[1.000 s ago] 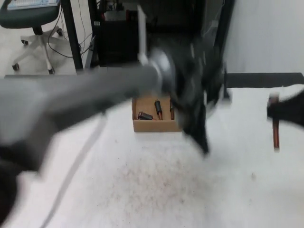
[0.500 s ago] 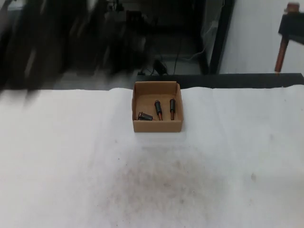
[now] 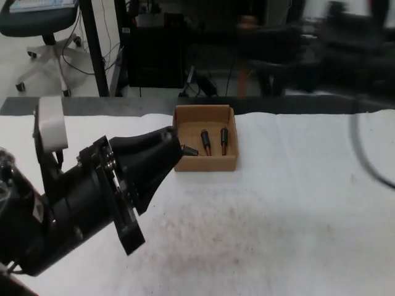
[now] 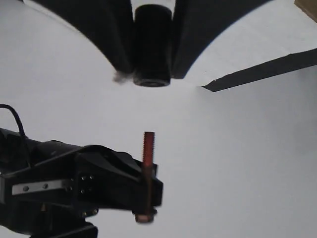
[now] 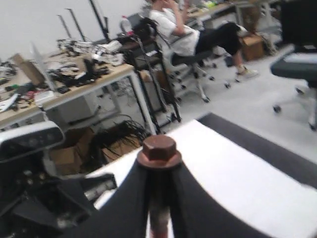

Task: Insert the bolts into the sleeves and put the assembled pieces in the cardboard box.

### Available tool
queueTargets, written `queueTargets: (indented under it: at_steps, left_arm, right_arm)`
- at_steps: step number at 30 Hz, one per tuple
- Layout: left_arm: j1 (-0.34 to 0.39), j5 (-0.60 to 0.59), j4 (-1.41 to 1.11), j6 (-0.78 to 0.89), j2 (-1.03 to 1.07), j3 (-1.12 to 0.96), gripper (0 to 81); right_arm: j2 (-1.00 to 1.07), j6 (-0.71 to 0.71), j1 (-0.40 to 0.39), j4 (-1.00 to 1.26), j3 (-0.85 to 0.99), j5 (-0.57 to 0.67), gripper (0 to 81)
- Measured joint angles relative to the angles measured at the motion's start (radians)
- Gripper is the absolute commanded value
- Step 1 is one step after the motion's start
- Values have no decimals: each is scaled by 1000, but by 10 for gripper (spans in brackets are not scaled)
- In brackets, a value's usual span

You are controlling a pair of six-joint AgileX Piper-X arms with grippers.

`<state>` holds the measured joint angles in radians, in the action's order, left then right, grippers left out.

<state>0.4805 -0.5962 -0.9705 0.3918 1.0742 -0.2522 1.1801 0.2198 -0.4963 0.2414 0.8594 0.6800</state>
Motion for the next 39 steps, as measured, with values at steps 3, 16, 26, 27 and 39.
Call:
queueTargets:
  at_steps: [3, 16, 26, 27, 39]
  left_arm:
    - [0, -58, -2, -54, 1, 0, 3]
    - [0, -59, 20, -123, 1, 0, 3]
    - [0, 4, 20, -146, 1, 0, 3]
    - [0, 7, 20, -154, 1, -3, 3]
    - [0, 7, 52, -161, 4, -36, 3]
  right_arm:
    - [74, 4, -88, 169, 0, 0, 9]
    - [90, 4, -130, 216, 0, 0, 9]
    - [90, -49, -179, 156, 0, 0, 9]
    - [90, -59, -179, 133, 0, 0, 9]
    - [90, -85, -179, 103, 0, -5, 9]
